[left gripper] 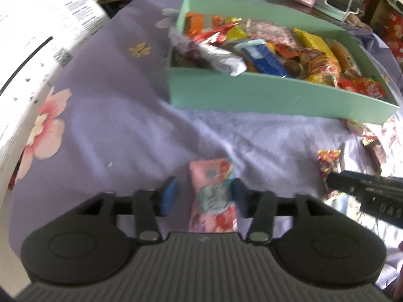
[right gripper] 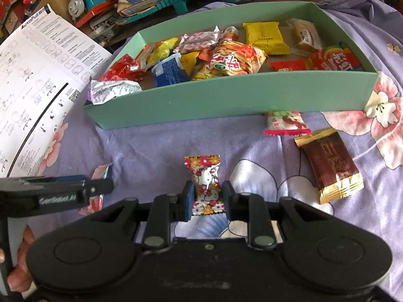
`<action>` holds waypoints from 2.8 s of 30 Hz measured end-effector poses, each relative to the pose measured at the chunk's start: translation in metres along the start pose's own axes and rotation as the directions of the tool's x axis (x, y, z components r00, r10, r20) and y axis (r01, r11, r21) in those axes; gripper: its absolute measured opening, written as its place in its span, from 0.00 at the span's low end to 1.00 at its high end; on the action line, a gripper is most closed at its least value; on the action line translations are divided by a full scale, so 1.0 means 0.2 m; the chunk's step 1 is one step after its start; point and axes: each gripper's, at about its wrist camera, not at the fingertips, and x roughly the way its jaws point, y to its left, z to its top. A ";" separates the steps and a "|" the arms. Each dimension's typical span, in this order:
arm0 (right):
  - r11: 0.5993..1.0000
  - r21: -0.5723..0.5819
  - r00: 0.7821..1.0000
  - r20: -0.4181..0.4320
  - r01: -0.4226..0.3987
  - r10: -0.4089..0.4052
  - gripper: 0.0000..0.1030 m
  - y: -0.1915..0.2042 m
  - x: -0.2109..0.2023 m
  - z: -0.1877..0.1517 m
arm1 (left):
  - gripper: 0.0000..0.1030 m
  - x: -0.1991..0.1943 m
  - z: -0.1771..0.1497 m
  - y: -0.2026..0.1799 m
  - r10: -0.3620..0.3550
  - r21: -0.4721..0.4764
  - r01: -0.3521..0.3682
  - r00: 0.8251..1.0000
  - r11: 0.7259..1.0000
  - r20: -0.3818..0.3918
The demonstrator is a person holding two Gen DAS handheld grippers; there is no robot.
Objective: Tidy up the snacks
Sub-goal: 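Grasp the pink-and-white candy with the left tool while the right tool grasps the Hello Kitty candy, then carry both candies into the tray and open both tools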
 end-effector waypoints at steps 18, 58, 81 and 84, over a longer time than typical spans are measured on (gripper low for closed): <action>1.000 0.023 1.000 -0.021 -0.007 0.007 0.22 0.00 -0.05 -0.03 | 0.26 -0.08 -0.06 0.01 -0.034 0.022 0.034 0.999 0.999 0.017; 0.999 -0.038 0.996 0.079 -0.037 0.039 0.20 0.04 -0.25 0.14 | 0.26 -0.31 0.16 0.00 -0.162 0.029 0.160 0.976 0.987 0.148; 0.992 0.120 0.980 0.197 -0.046 0.022 0.20 -0.14 -0.04 0.96 | 0.26 -0.02 0.90 -0.33 -0.193 0.072 0.183 0.967 0.980 0.168; 0.991 0.124 0.979 0.206 -0.042 0.015 0.31 -0.15 0.01 0.99 | 0.29 0.03 0.92 -0.37 -0.188 0.073 0.179 0.969 0.981 0.162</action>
